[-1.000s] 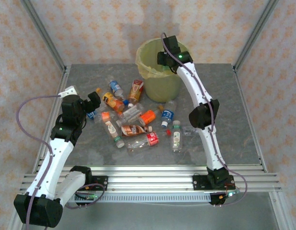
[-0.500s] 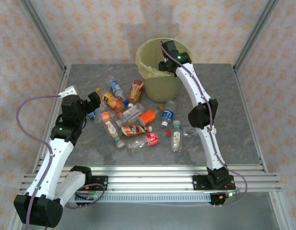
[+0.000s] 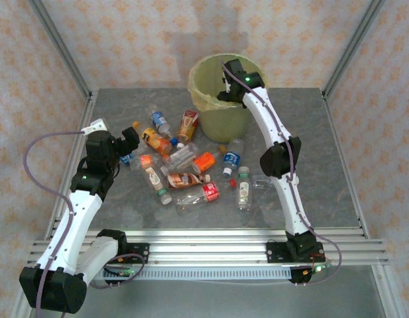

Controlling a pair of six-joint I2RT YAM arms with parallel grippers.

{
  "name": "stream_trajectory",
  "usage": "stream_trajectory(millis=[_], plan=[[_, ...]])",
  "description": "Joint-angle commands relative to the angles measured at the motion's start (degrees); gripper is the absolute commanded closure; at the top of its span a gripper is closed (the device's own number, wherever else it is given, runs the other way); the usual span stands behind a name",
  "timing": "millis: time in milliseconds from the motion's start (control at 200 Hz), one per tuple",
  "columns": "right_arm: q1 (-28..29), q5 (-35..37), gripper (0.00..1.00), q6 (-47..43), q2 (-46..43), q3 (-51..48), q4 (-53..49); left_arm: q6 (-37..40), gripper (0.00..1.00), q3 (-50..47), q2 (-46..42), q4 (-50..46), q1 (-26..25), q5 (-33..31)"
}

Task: Put the plastic bottles in the bin

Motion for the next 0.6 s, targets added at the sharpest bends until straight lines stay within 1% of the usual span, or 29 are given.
stream_trajectory(millis=[0,290,360,435,505,560,596], plan=[[-0.1,-3.4,0.36,-0.8,-2.1,1.4,-3.9,-0.4,0.00,1.9,0.0,0.3,0.2,-0.6],[-0.1,-7.2,0.35,-1.3,-2.7,1.5,-4.4,-0.3,0.00,2.2,-0.1,0.3,0.2,-1.1],[-0.1,-6.7,0.33,-1.3,-2.7,1.5,-4.1,-0.4,0.00,2.1,0.0,0.3,0.2,-1.2],[-0.1,-5.5,0.26,-1.1,-2.9,2.0,-2.8,-0.4,0.00,2.0,0.0,0.3,0.2,-1.1],[-0.1,-3.9,0.15,-0.6,-3.6,2.5,-0.6,-0.7,0.00,2.1,0.1,0.1,0.2,-1.4],[-0.1,-1.7,0.08,-0.1,-4.5,2.5,1.7,-0.9,0.00,2.1,0.2,-0.1,0.2,-1.5],[-0.1,-0.2,0.01,0.3,-5.2,2.5,3.3,-0.9,0.00,2.1,0.2,-0.3,0.2,-1.5]])
